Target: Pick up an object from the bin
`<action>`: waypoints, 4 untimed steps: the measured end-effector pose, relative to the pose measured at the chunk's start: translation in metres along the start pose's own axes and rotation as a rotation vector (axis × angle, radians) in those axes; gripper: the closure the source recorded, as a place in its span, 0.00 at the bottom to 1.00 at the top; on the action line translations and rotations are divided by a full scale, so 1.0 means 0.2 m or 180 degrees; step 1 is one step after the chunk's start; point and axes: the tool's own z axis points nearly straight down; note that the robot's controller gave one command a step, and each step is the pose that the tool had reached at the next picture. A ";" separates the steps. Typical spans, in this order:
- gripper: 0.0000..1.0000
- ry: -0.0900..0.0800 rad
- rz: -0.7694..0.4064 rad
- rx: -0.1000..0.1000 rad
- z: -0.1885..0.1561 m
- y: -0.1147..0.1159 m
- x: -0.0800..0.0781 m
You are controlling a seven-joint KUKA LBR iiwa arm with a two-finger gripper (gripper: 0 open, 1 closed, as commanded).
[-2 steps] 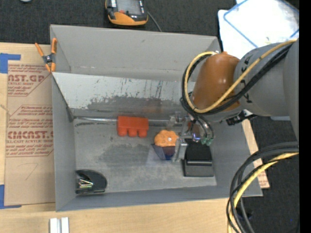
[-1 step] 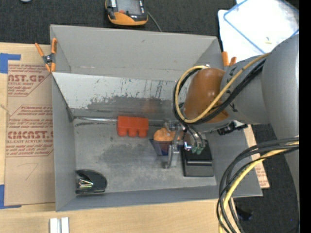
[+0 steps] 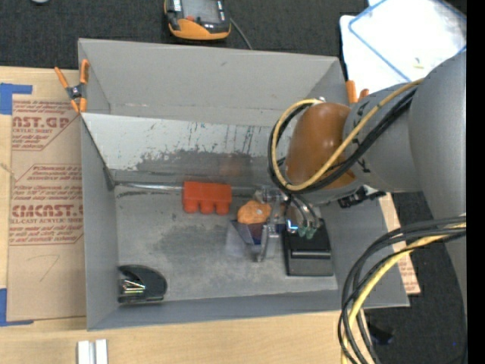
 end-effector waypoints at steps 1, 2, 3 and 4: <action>0.00 -0.0012 -0.0977 0.0001 -0.04 0.01 0.05; 0.00 -0.0006 -0.0130 -0.0005 -0.48 0.03 0.09; 0.00 0.0036 -0.0866 -0.0010 -0.11 0.01 0.09; 1.00 -0.0065 -0.0719 -0.0002 -0.17 0.02 0.25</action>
Offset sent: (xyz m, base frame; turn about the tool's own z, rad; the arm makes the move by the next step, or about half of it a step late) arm -0.0173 0.0053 0.0982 -0.0398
